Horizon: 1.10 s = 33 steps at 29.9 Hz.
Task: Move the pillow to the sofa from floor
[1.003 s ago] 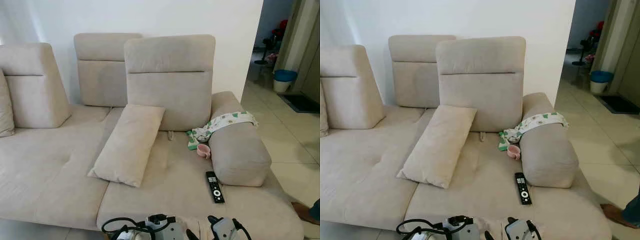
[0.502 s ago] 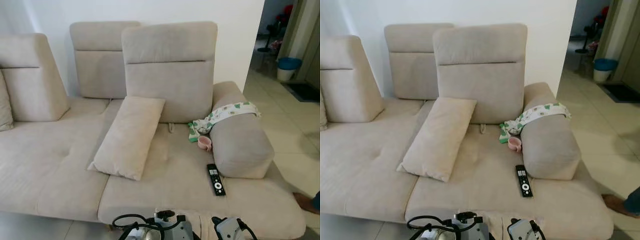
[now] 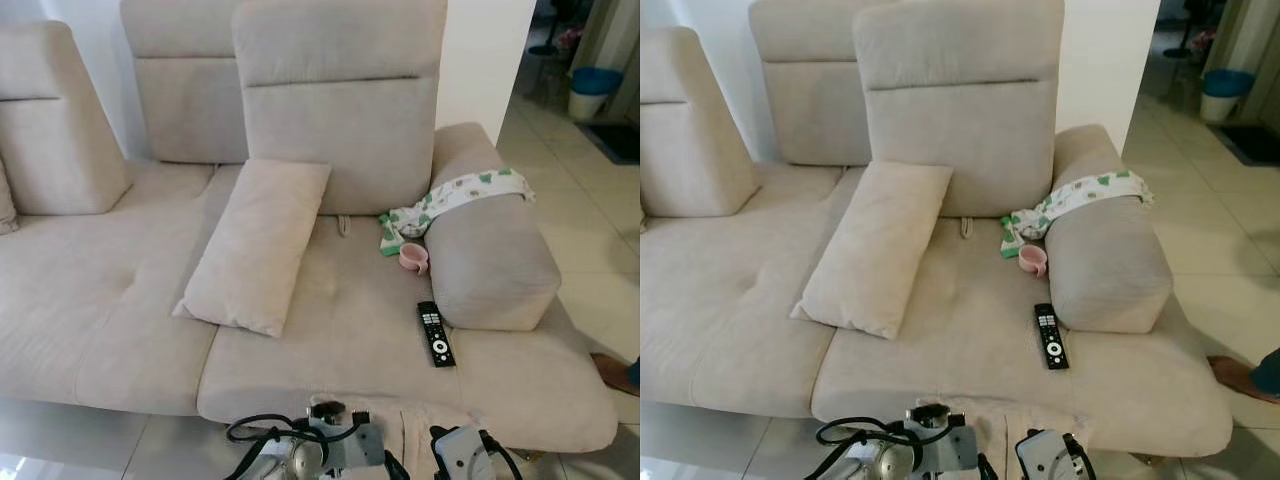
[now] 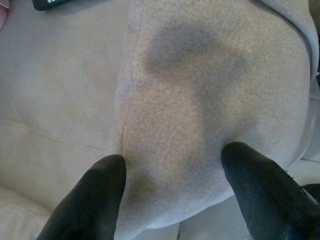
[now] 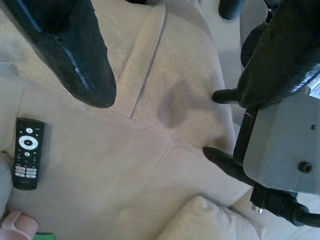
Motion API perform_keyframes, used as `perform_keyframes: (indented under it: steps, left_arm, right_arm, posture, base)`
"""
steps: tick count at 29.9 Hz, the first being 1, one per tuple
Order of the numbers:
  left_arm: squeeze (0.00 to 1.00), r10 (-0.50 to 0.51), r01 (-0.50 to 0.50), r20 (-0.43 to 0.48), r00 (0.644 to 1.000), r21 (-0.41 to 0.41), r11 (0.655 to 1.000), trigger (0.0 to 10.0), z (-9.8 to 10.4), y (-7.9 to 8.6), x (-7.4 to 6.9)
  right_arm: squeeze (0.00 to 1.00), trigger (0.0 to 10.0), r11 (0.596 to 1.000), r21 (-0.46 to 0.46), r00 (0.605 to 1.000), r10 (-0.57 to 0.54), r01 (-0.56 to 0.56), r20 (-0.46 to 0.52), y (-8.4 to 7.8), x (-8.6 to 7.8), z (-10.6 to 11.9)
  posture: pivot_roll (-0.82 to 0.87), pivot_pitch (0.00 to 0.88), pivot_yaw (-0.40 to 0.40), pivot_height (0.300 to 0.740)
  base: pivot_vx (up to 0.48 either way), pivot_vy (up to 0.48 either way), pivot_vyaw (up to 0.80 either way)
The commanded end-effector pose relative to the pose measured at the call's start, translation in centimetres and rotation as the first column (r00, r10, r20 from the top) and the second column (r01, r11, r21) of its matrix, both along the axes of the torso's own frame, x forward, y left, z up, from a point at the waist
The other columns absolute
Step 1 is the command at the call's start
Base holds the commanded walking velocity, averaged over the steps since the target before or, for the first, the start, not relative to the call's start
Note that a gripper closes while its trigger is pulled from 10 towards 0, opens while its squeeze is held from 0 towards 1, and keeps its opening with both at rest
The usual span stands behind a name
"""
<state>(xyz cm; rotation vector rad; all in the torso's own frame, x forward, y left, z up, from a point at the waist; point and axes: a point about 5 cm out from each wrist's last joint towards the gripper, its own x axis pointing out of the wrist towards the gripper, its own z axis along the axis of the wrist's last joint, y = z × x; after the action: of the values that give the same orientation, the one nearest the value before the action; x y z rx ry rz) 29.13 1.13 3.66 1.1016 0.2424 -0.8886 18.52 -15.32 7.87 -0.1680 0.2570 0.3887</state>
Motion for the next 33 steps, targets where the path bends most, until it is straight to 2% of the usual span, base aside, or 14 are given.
perform_keyframes:
  steps: [1, 2, 3, 4, 5, 11, 13, 15, 16, 17, 21, 24, 32, 33]
  left_arm:
    - [0.0, 0.014, -0.014, -0.007, 1.0, 0.017, 1.0, 8.4, -0.2, -0.3, -0.1]
    - [0.0, 0.014, -0.014, -0.007, 1.0, 0.017, 1.0, 8.4, -0.2, -0.3, -0.1]
    - [0.0, 0.004, -0.004, -0.015, 1.0, 0.017, 1.0, 4.2, -0.3, -0.4, -0.3]
    - [0.0, 0.004, -0.004, -0.015, 1.0, 0.017, 1.0, 4.2, -0.3, -0.4, -0.3]
    - [0.0, -0.009, 0.009, -0.029, 1.0, 0.02, 1.0, 0.0, -0.5, -0.5, -0.6]
    - [0.0, -0.019, 0.022, -0.06, 0.998, 0.04, 0.999, 0.0, -1.3, -0.2, -1.2]
    - [0.0, -0.01, 0.013, -0.059, 0.998, 0.055, 0.998, 0.0, -1.5, 0.1, -1.1]
    - [0.0, -0.01, 0.013, -0.059, 0.998, 0.055, 0.998, 0.0, -1.5, 0.1, -1.1]
    - [0.0, -0.003, 0.006, -0.049, 0.999, 0.068, 0.998, 1.1, -1.5, 0.3, -0.9]
    - [0.0, 0.006, -0.004, -0.037, 0.999, 0.076, 0.997, 10.0, -1.4, 0.4, -0.7]
    - [0.0, 0.012, -0.01, -0.022, 1.0, 0.084, 0.996, 10.0, -1.3, 0.5, -0.4]
    - [0.0, 0.009, -0.007, -0.018, 1.0, 0.084, 0.996, 10.0, -1.1, 0.4, -0.3]
    - [0.0, -0.003, 0.004, -0.017, 1.0, 0.069, 0.998, 10.0, -0.8, 0.0, -0.2]
    - [0.0, 0.003, -0.002, -0.019, 1.0, 0.059, 0.998, 10.0, -0.7, 0.0, -0.2]
  right_arm:
    - [0.0, 10.0, 0.988, 0.084, 0.992, 0.127, -0.128, 0.011, 2.8, -0.8, 0.7]
    - [0.0, 10.0, 0.988, 0.084, 0.992, 0.127, -0.128, 0.011, 2.8, -0.8, 0.7]
    - [0.0, 10.0, 0.989, 0.082, 0.992, 0.123, -0.123, 0.01, 2.7, -0.9, 0.7]
    - [0.0, 10.0, 0.989, 0.082, 0.992, 0.123, -0.123, 0.01, 2.7, -0.9, 0.7]
    - [0.0, 10.0, 0.99, 0.08, 0.993, 0.118, -0.118, 0.007, 2.6, -0.9, 0.7]
    - [0.0, 10.0, 0.993, 0.06, 0.993, 0.104, -0.101, -0.049, 1.8, -1.6, 0.3]
    - [0.0, 10.0, 0.995, 0.008, 0.986, 0.099, -0.099, -0.135, 0.9, -2.6, -0.8]
    - [0.0, 10.0, 0.995, 0.008, 0.986, 0.099, -0.099, -0.135, 0.9, -2.6, -0.8]
    - [0.0, 10.0, 0.991, -0.049, 0.972, 0.112, -0.124, -0.208, 0.2, -3.4, -1.8]
    - [0.0, 10.0, 0.983, -0.097, 0.952, 0.127, -0.159, -0.278, -0.5, -4.1, -2.7]
    - [0.0, 10.0, 0.97, -0.147, 0.931, 0.136, -0.195, -0.338, -1.6, -4.5, -3.3]
    - [0.0, 10.0, 0.963, -0.175, 0.93, 0.135, -0.205, -0.343, -2.3, -4.1, -3.0]
    - [0.0, 10.0, 0.899, -0.316, 0.905, 0.167, -0.303, -0.392, -5.2, -2.5, -2.2]
    - [0.0, 10.0, 0.879, -0.353, 0.899, 0.165, -0.321, -0.406, -5.9, -2.5, -2.0]
  posture:
    - [-0.07, 0.174, 0.123, 0.615]
    - [-0.07, 0.174, 0.123, 0.615]
    - [-0.07, 0.174, 0.122, 0.615]
    - [-0.07, 0.174, 0.122, 0.615]
    - [-0.07, 0.167, 0.119, 0.615]
    - [-0.08, 0.154, 0.111, 0.615]
    - [-0.08, 0.147, 0.104, 0.615]
    - [-0.08, 0.147, 0.104, 0.615]
    - [-0.08, 0.144, 0.102, 0.615]
    - [-0.08, 0.137, 0.102, 0.615]
    - [-0.08, 0.132, 0.101, 0.615]
    - [-0.08, 0.127, 0.1, 0.615]
    - [-0.07, 0.103, 0.091, 0.615]
    - [-0.07, 0.095, 0.089, 0.615]
  base:
    - [0.0, 0.0, 0.0]
    - [0.0, 0.0, 0.0]
    - [0.0, 0.0, 0.0]
    - [0.0, 0.0, 0.0]
    - [0.0, 0.0, 0.0]
    - [0.0, 0.0, 0.0]
    - [0.0, 0.0, 0.0]
    - [0.0, 0.0, 0.0]
    - [0.0, 0.0, 0.0]
    - [0.0, 0.0, 0.0]
    - [0.0, 0.0, 0.0]
    - [0.0, 0.0, 0.0]
    - [0.0, 0.0, 0.0]
    - [0.0, 0.0, 0.0]
